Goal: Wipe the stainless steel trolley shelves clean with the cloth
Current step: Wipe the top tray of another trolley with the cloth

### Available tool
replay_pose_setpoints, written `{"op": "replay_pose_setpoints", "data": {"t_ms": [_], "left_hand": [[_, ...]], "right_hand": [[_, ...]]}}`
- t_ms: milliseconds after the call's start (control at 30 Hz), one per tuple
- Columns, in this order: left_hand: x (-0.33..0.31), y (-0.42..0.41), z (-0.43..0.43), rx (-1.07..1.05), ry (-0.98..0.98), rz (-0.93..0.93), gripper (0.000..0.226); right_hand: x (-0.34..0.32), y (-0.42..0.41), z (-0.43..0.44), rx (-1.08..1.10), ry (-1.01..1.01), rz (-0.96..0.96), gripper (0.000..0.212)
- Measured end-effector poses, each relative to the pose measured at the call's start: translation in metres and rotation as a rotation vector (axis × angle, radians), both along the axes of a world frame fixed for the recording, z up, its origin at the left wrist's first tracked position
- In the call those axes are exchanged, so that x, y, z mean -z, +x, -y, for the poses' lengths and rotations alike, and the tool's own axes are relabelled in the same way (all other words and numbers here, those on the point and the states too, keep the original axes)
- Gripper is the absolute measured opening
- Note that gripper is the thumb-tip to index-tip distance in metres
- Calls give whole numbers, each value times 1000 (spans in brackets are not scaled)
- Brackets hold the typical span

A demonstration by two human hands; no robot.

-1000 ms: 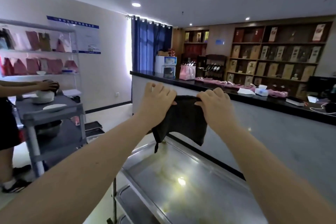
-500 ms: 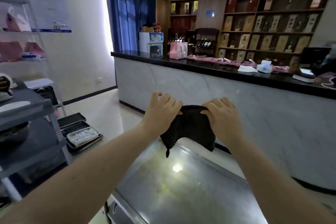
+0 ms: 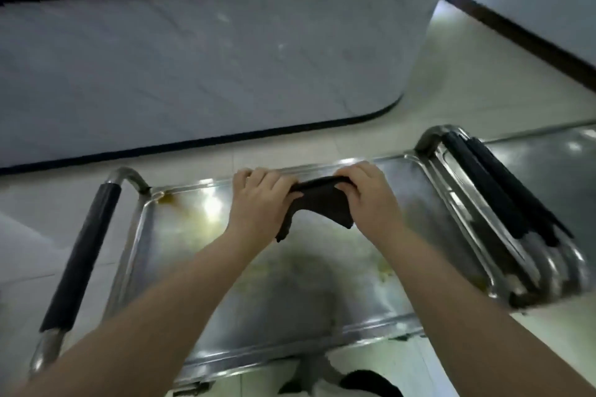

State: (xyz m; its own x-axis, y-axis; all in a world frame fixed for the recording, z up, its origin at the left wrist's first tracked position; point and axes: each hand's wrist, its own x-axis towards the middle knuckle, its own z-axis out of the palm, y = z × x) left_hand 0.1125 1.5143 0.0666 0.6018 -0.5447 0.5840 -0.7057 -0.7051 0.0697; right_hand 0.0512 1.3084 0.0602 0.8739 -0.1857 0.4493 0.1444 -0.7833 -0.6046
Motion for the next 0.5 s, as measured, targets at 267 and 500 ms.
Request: {"op": "replay_pose_setpoints", "data": {"t_ms": [267, 500], "left_hand": [[50, -74, 69, 306, 43, -518, 36], [96, -82, 177, 291, 116, -782, 26]], "right_hand": [[27, -125, 47, 185, 83, -302, 20], [60, -129, 132, 440, -43, -491, 20]]}}
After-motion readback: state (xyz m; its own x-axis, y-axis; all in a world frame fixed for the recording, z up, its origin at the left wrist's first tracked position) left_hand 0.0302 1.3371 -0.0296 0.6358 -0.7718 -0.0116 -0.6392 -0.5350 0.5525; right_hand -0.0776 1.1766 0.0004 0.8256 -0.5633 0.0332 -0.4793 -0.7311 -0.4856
